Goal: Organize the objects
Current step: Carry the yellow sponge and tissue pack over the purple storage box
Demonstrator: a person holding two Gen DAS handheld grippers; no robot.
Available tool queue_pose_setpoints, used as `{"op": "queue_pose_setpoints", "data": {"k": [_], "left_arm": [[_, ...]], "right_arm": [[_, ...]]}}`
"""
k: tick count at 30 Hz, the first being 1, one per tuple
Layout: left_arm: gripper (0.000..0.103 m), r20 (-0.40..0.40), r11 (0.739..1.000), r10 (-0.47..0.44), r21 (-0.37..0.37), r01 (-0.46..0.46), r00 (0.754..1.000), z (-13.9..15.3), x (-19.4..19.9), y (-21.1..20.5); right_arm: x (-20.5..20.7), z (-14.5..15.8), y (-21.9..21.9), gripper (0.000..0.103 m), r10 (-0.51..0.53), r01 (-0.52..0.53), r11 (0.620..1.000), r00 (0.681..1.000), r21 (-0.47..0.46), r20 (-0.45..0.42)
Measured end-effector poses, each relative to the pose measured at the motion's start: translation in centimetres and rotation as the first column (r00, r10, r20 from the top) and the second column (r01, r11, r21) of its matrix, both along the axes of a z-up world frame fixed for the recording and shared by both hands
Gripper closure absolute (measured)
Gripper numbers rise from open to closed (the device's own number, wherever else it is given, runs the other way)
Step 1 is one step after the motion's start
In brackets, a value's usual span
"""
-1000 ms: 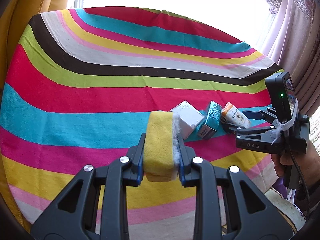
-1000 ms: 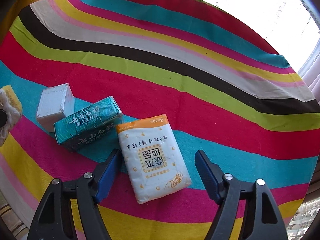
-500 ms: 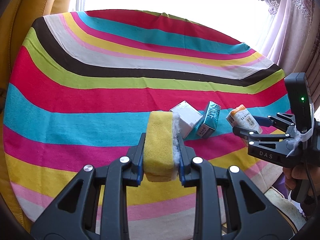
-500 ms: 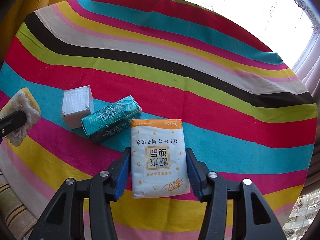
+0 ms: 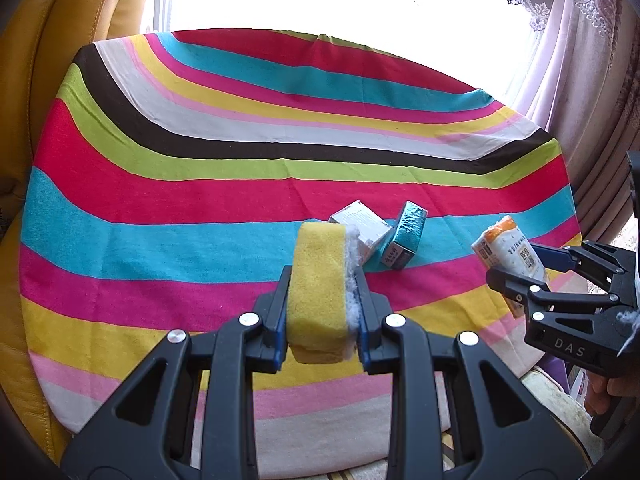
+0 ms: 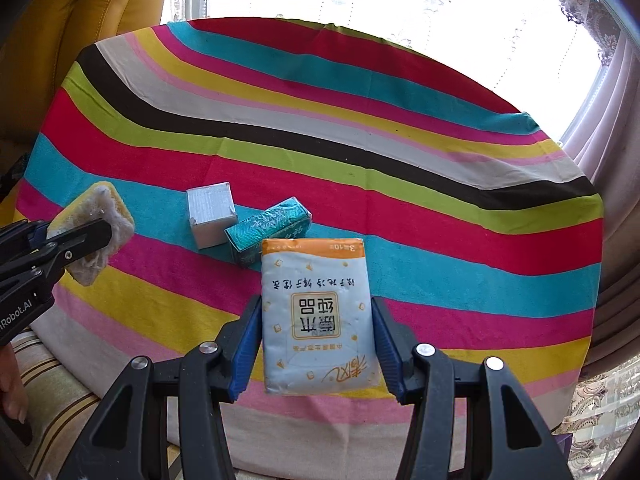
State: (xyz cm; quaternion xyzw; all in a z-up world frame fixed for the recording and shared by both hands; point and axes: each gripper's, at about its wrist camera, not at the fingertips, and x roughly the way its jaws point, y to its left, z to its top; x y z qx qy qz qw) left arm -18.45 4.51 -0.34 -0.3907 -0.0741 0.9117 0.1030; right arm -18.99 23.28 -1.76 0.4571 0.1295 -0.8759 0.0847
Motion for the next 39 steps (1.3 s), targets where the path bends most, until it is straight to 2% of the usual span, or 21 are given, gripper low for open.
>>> {"op": "queue_pose_setpoints", "data": {"k": [7, 10, 18, 28, 39], "left_arm": [[0.073, 0.020, 1.000, -0.001, -0.023, 0.001, 1.000, 0.0, 0.5, 0.4], [0.073, 0.030, 0.999, -0.005, -0.034, 0.006, 1.000, 0.0, 0.8, 0.7], [0.073, 0.063, 0.998, -0.024, -0.052, 0.027, 0.998, 0.4, 2.1, 2.1], [0.073, 0.075, 0.988, -0.141, -0.054, 0.145, 0.987, 2.2, 3.7, 6.7], [0.073, 0.084, 0.951, -0.290, -0.090, 0.297, 0.953, 3.6, 5.1, 13.6]], "right_arm": [[2.6, -0.6, -0.9, 0.050, -0.023, 0.024, 0.999, 1.000, -0.042, 0.014], [3.2, -1.2, -1.0, 0.050, -0.024, 0.025, 0.999, 0.999, -0.038, 0.022], [5.3, -0.5, -0.3, 0.050, -0.054, 0.054, 0.998, 0.999, -0.036, 0.009], [8.1, 2.0, 2.8, 0.050, -0.109, 0.105, 0.989, 0.994, -0.104, -0.025], [11.1, 4.3, 9.6, 0.050, -0.230, 0.219, 0.963, 0.972, -0.155, -0.052]]}}
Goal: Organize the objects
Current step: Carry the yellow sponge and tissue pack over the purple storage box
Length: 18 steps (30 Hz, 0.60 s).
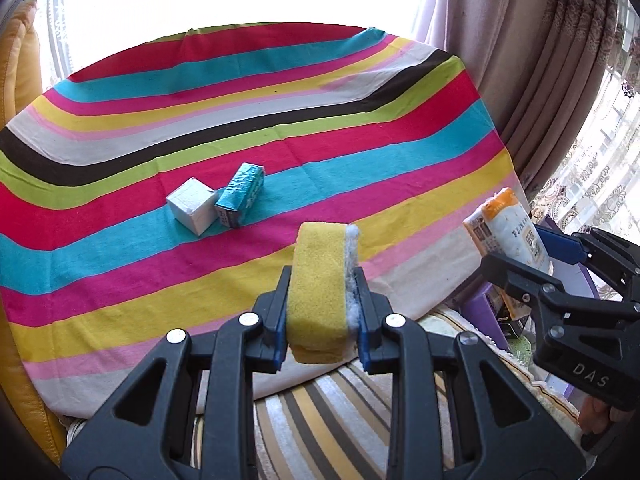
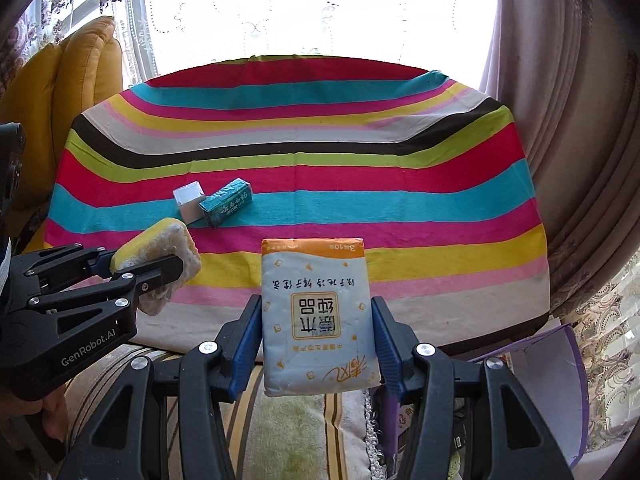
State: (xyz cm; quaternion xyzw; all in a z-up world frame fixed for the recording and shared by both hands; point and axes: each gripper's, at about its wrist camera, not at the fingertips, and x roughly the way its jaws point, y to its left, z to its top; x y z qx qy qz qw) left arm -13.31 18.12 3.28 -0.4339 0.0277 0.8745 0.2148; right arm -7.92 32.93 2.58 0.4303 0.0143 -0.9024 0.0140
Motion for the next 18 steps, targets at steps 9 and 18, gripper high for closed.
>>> {"op": "queue_pose_setpoints", "data": {"k": [9, 18], "left_arm": [[0.073, 0.025, 0.988, -0.153, -0.007, 0.153, 0.988, 0.9, 1.3, 7.3], [0.073, 0.063, 0.948, -0.317, -0.008, 0.318, 0.946, 1.0, 3.4, 14.3]], "right_arm": [[3.3, 1.4, 7.9, 0.050, -0.146, 0.146, 0.989, 0.989, -0.009, -0.030], [6.7, 1.6, 15.0, 0.050, -0.281, 0.281, 0.960, 0.959, -0.010, -0.030]]}}
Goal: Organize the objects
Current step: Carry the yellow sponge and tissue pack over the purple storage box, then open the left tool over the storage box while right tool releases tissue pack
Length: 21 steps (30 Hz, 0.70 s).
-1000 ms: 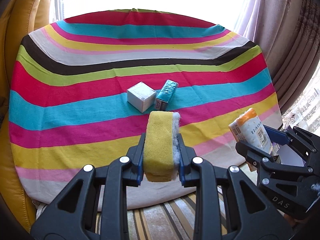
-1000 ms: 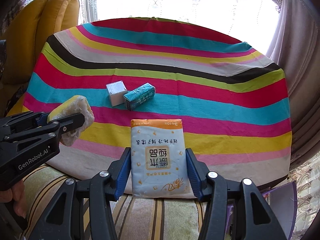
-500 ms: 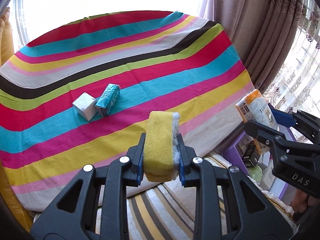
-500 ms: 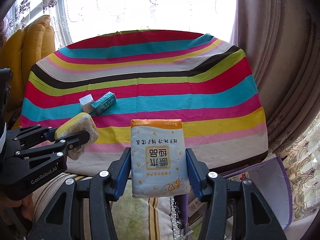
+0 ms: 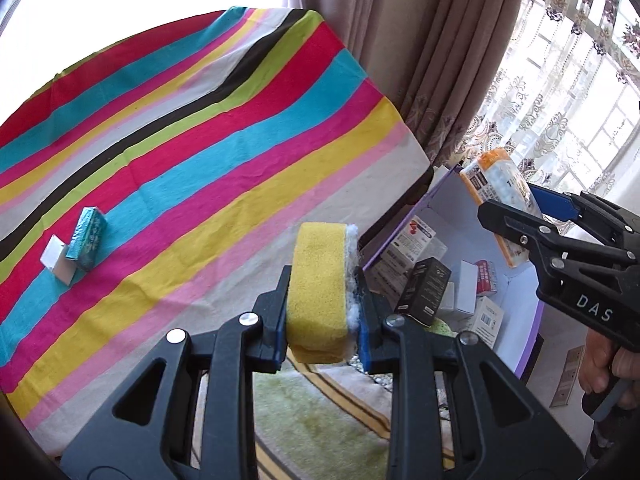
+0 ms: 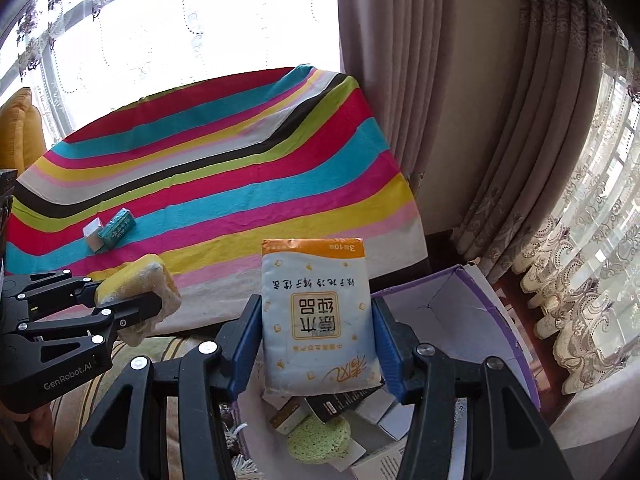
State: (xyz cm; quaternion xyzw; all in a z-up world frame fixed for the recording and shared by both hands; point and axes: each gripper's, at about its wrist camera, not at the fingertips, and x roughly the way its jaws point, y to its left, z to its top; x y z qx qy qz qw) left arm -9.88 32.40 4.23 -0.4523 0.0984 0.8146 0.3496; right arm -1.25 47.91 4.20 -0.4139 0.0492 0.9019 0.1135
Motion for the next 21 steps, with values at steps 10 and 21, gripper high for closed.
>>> {"op": "queue_pose_setpoints", "data": {"k": [10, 21], "left_arm": [[0.062, 0.029, 0.994, -0.111, 0.022, 0.110, 0.993, -0.1, 1.3, 3.6], [0.031, 0.011, 0.997, -0.047, 0.069, 0.046, 0.999, 1.0, -0.2, 1.8]], "right_arm": [[1.7, -0.3, 3.4, 0.048, -0.067, 0.067, 0.998, 0.998, -0.007, 0.012], [0.8, 0.1, 2.4, 0.023, -0.044, 0.045, 0.999, 0.999, -0.018, 0.006]]}}
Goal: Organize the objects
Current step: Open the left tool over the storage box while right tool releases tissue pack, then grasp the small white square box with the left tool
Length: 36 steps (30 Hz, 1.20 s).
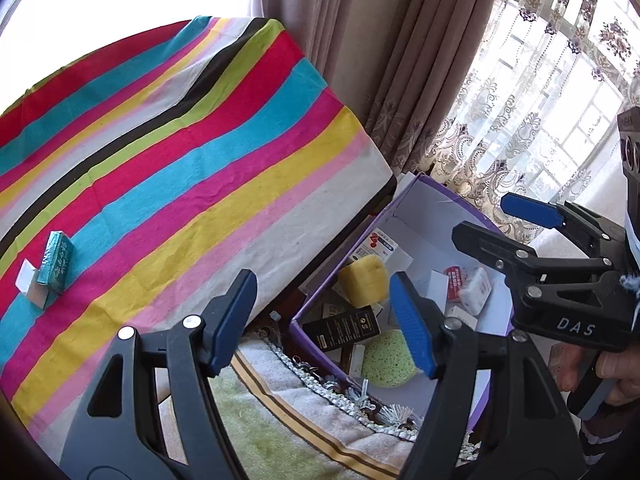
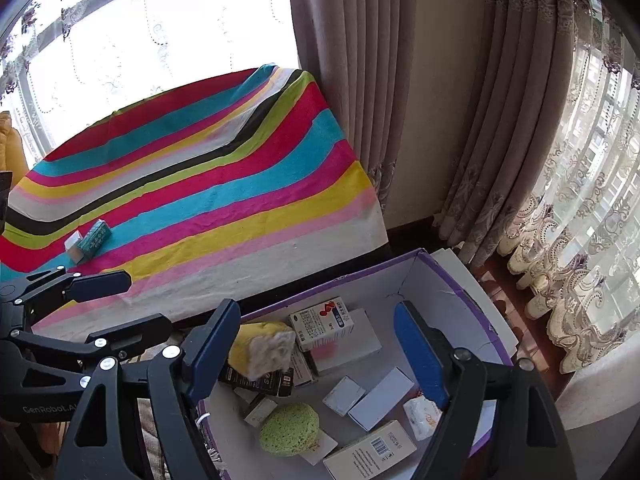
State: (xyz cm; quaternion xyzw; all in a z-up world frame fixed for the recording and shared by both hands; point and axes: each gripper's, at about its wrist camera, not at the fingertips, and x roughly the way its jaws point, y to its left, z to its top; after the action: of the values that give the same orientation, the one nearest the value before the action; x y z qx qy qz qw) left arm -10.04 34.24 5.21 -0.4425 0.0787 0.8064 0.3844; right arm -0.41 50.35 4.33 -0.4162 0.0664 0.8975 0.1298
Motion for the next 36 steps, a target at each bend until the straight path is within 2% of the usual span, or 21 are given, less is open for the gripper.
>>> {"op": "queue_pose_setpoints", "data": {"k": [10, 16, 24, 28, 31, 34, 36], "left_arm": [[0.028, -0.021, 0.992, 0.126, 0.022, -0.126, 0.992, 1.3, -3.4, -5.5], [0.025, -0.046, 0.976, 0.216, 0.020, -0.215, 0.975, 2.4, -6.4, -10.2], [0.021, -0.105, 0.920, 0.392, 0.050, -0.389, 0.914, 4.4, -11.6, -17.8], [0.020, -0.113, 0.888, 0.460, 0.052, -0.457, 0.881, 3.8, -14.1, -21.2], [0.019, -0.147, 0.869, 0.492, 0.026, -0.494, 0.858, 2.9, -15.7, -23.0], [0.019, -0.171, 0.879, 0.466, -0.026, -0.477, 0.868, 1.2, -16.8, -24.0], [0.019, -0.162, 0.894, 0.428, -0.072, -0.443, 0.889, -0.4, -17.3, -24.5]], "right_arm": [[-2.6, 1.3, -3.2, 0.022, 0.054, -0.055, 0.998, 0.998, -0.015, -0.011], [-5.9, 2.2, -6.4, 0.022, 0.098, -0.099, 0.994, 0.995, -0.036, -0.023], [-11.4, 4.6, -13.1, 0.018, 0.209, -0.210, 0.978, 0.974, -0.010, -0.086], [-14.4, 4.5, -16.2, 0.018, 0.247, -0.249, 0.968, 0.966, -0.015, -0.080], [-16.4, 4.2, -18.2, 0.017, 0.277, -0.279, 0.960, 0.958, -0.020, -0.073], [-18.0, 3.6, -19.6, 0.017, 0.283, -0.286, 0.957, 0.957, -0.041, -0.068], [-19.0, 2.9, -20.4, 0.017, 0.292, -0.294, 0.954, 0.955, -0.047, -0.051]]}}
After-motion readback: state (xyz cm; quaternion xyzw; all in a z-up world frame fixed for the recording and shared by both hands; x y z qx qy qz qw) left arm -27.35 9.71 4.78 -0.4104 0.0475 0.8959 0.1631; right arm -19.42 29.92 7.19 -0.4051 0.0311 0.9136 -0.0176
